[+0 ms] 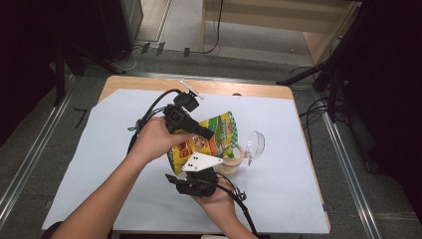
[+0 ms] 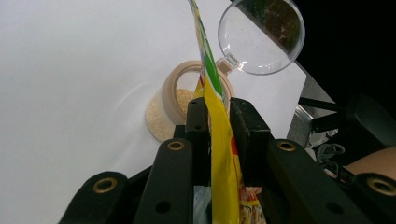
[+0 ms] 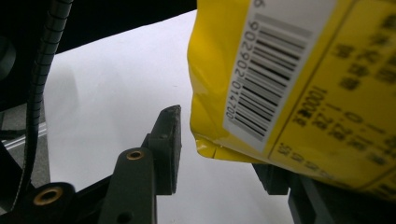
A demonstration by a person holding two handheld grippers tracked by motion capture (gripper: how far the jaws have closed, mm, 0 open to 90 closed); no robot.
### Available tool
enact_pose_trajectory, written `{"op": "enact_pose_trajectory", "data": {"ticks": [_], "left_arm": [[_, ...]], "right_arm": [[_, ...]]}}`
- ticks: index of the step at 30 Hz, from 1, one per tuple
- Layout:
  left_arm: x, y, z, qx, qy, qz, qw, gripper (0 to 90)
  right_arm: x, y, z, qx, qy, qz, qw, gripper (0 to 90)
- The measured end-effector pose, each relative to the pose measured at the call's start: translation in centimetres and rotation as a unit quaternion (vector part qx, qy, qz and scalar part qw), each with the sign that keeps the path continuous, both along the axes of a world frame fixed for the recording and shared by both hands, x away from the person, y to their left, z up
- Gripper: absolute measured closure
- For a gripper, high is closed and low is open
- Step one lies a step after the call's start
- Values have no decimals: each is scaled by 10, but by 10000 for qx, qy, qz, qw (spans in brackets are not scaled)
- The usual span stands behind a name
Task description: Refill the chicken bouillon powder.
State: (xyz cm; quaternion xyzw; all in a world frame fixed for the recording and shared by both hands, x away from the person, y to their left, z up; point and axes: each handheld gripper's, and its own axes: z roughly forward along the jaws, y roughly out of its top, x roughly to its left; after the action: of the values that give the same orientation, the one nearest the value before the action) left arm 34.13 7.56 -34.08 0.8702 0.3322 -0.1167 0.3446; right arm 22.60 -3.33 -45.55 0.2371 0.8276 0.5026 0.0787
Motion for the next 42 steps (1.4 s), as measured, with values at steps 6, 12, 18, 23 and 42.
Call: {"op": "enact_pose_trajectory", "data": {"ticks": [6,12,18,23,42], "left_arm": [[-2,2,-5,-86,37,-14,10000,797],[-4,7,-9,-117,35,-37,9999,805],[-3,11,-13,-151,72,-84,9998,820],[-5,15,-18,-212,120,-76,9997,831],[-11,36,-25,-317,157,113,9993,852]], "right_arm": [[0,-1,-6,-52,11,24,10000,579],[1,0,-9,-146,15,94,9998,583],[1,1,-13,-239,12,146,9996,586],[1,2,-18,-435,-61,154,9989,592],[2,5,-28,-503,75,252,9984,580]]}}
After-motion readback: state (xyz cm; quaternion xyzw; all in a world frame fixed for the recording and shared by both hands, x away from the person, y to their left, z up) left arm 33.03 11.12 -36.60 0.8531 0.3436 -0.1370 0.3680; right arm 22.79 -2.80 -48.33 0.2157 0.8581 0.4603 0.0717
